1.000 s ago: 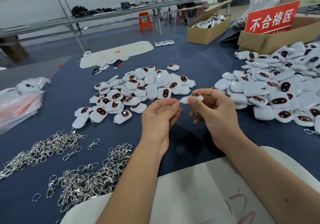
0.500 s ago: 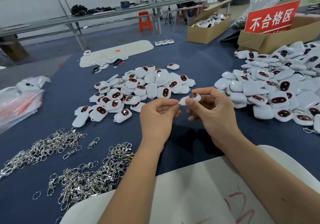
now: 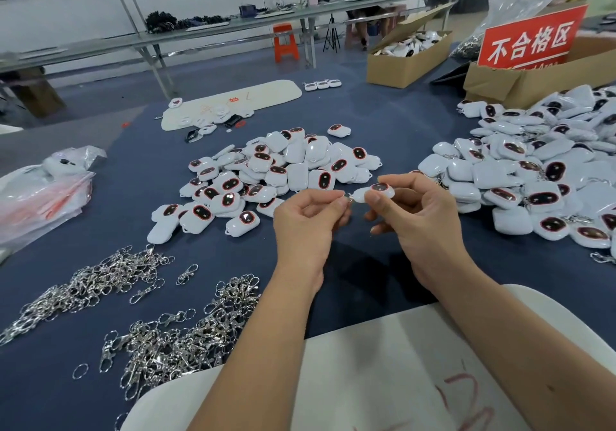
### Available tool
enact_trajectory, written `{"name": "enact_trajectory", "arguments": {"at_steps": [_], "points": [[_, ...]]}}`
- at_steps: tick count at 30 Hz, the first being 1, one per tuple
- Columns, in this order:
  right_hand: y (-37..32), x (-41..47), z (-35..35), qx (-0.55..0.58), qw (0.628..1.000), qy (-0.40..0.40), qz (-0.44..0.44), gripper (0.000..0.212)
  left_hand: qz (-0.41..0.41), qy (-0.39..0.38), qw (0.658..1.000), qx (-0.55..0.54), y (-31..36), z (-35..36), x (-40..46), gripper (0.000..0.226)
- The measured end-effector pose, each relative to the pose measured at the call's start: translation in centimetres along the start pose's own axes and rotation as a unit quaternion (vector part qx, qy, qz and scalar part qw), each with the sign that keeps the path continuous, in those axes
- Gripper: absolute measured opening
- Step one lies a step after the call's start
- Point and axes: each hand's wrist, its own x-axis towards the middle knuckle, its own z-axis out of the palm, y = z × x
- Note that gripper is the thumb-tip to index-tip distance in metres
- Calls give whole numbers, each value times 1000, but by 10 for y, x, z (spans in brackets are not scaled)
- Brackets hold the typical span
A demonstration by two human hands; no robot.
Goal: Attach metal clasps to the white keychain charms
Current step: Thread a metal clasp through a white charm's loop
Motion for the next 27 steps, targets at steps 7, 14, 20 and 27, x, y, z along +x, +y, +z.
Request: {"name": "enact_trajectory", "arguments": {"at_steps": [7, 14, 20, 27], "points": [[5, 2, 0, -22, 1000, 22, 4, 23, 197, -73, 926, 312, -8, -9, 3, 17], [6, 2, 0, -29, 998, 57, 10, 20, 127, -33, 963, 236, -13, 1, -1, 9], [5, 6, -3, 9, 993, 116, 23, 23, 15, -87, 996, 24, -10, 19, -11, 23], [3, 9, -12, -38, 961, 269, -58, 56, 252, -10, 852, 458, -14, 2, -1, 23]]}}
